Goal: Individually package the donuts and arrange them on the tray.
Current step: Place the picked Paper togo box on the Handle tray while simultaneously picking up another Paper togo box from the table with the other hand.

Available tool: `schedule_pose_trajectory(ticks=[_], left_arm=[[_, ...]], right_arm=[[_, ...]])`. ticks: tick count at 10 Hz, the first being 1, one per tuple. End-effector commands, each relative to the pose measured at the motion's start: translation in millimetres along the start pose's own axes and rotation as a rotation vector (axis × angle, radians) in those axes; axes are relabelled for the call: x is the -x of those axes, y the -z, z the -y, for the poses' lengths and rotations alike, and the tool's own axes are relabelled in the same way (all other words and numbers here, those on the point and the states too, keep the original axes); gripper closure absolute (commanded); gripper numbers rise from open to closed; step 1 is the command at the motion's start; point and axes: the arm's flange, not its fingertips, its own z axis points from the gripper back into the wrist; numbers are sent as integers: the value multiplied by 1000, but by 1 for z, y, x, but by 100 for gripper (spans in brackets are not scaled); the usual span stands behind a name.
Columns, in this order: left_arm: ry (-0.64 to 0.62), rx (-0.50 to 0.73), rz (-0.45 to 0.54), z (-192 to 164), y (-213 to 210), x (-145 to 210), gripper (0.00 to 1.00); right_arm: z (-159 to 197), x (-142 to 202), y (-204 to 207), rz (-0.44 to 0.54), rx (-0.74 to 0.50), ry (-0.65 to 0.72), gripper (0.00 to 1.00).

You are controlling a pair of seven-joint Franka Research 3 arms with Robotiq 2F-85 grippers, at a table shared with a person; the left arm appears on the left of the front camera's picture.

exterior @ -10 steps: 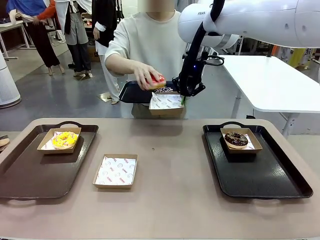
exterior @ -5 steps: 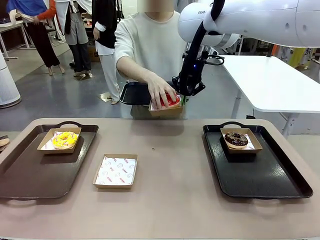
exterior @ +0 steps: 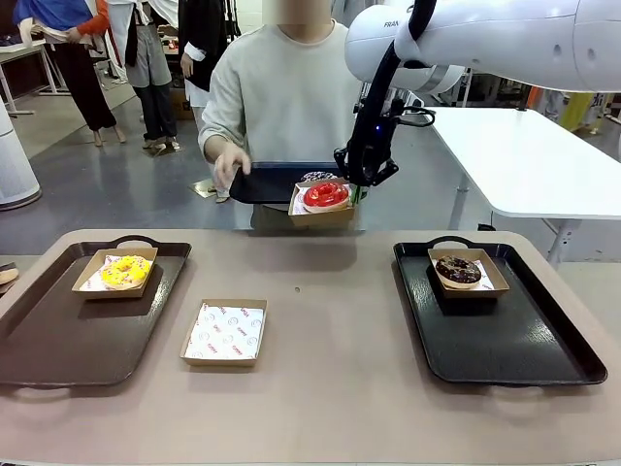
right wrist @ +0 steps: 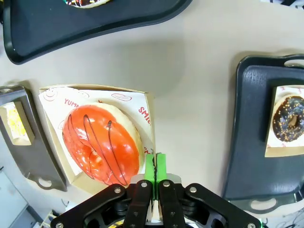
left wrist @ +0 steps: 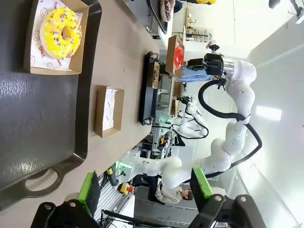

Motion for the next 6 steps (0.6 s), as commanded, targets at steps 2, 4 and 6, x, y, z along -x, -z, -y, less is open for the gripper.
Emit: schedule_pose_trajectory(ticks=[2,4,6], left_arm=[[-1,5,-2,2,0,1,0],[-1,5,-2,2,0,1,0],[-1,5,-2,2,0,1,0]], right_arm=[[3,4,0,3,-1,2,100],[3,4,0,3,-1,2,100],[3,4,0,3,-1,2,100]])
